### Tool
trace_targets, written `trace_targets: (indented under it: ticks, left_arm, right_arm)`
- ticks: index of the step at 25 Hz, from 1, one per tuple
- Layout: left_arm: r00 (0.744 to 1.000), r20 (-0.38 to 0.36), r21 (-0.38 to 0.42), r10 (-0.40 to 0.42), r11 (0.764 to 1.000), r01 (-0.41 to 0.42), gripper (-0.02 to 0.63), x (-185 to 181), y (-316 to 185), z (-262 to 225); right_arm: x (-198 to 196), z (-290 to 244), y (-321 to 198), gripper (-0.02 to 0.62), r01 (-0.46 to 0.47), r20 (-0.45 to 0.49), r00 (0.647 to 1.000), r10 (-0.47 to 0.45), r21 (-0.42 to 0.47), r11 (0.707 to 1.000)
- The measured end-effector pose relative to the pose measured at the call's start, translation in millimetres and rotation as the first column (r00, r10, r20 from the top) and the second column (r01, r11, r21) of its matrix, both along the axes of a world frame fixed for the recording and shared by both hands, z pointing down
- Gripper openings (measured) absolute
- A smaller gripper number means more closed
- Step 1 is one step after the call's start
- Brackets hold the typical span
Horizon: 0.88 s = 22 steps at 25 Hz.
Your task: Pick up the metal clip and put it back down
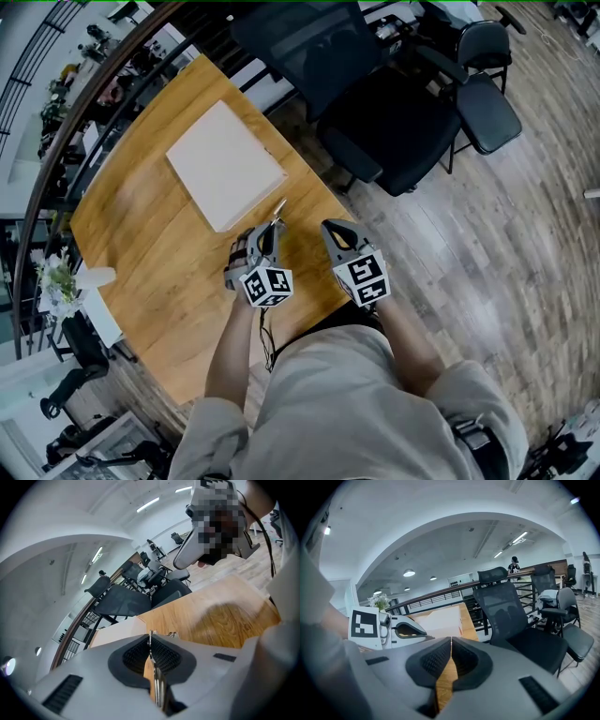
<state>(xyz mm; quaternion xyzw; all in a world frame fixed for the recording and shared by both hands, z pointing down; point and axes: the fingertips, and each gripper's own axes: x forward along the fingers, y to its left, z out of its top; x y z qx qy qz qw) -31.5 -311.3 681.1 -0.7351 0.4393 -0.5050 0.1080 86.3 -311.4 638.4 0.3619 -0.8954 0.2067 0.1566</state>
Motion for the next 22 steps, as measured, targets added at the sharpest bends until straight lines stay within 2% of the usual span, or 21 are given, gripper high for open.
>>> trace_targets:
  ticks: [6,22]
  left_arm:
    - [1.0,-0.016,-0.017,-0.005,1.0,0.005,0.031,0.5,-4.5,8.0]
    - [1.0,0.002,-0.052,-0.002,0.999,0.002,0.031,4.2,-6.2,24.0]
  right_arm:
    - [0.9,3.8,3.8,0.028,0.004,-0.005,1.0,-0.004,-0.006,1.0]
    - [3.0,7.2,4.7,0.028,0.009,-0.022,1.0,-0.009,-0.012,1.0]
